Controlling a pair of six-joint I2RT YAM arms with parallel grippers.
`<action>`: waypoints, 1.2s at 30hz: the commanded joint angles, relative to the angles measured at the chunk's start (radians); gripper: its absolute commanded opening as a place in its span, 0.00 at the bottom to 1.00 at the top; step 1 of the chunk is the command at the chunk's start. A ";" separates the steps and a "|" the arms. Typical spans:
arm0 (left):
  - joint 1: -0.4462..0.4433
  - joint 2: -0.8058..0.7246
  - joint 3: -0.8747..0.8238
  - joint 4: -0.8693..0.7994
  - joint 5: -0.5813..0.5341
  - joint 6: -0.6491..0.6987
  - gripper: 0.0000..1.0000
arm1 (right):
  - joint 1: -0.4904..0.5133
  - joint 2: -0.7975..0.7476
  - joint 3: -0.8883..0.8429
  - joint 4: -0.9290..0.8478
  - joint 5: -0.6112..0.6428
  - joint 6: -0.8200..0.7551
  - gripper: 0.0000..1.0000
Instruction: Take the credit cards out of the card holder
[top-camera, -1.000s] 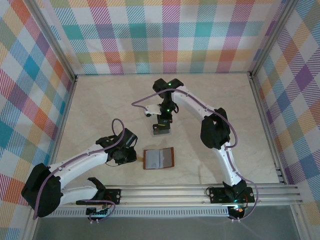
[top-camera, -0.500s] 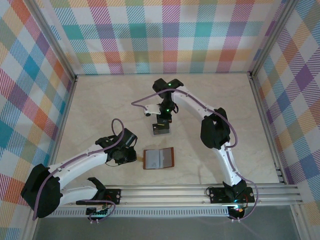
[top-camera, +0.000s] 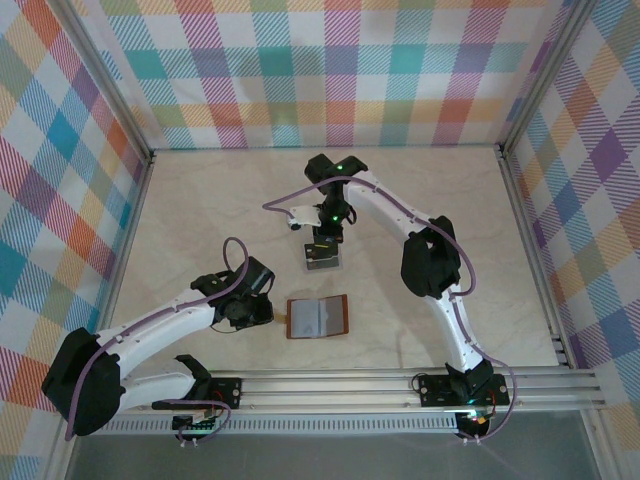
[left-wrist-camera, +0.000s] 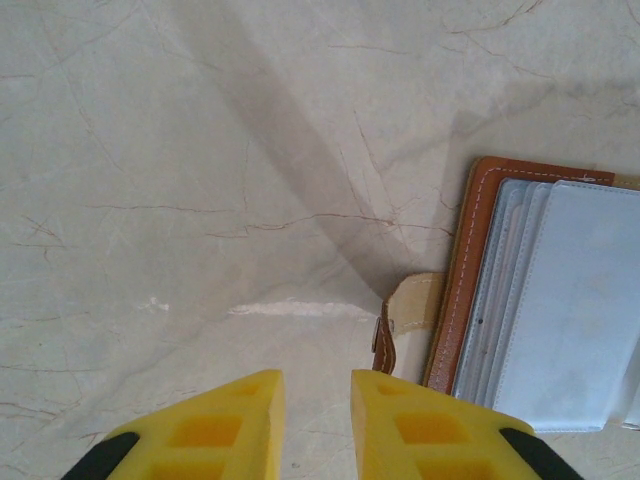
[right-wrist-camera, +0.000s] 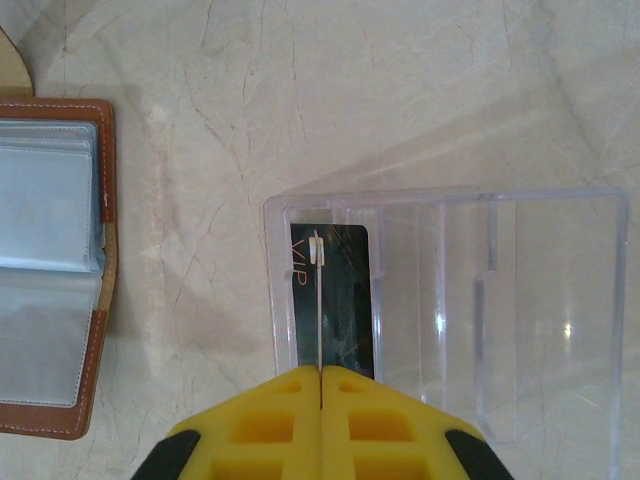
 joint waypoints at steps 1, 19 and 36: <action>0.011 -0.013 -0.019 -0.025 -0.007 0.008 0.25 | -0.004 0.030 -0.020 0.015 -0.034 0.006 0.00; 0.011 0.033 0.015 -0.029 0.008 0.022 0.25 | -0.011 0.072 -0.037 0.037 -0.055 0.023 0.26; 0.011 0.062 0.098 -0.043 0.003 0.051 0.25 | -0.007 -0.230 -0.294 0.311 0.018 0.119 0.33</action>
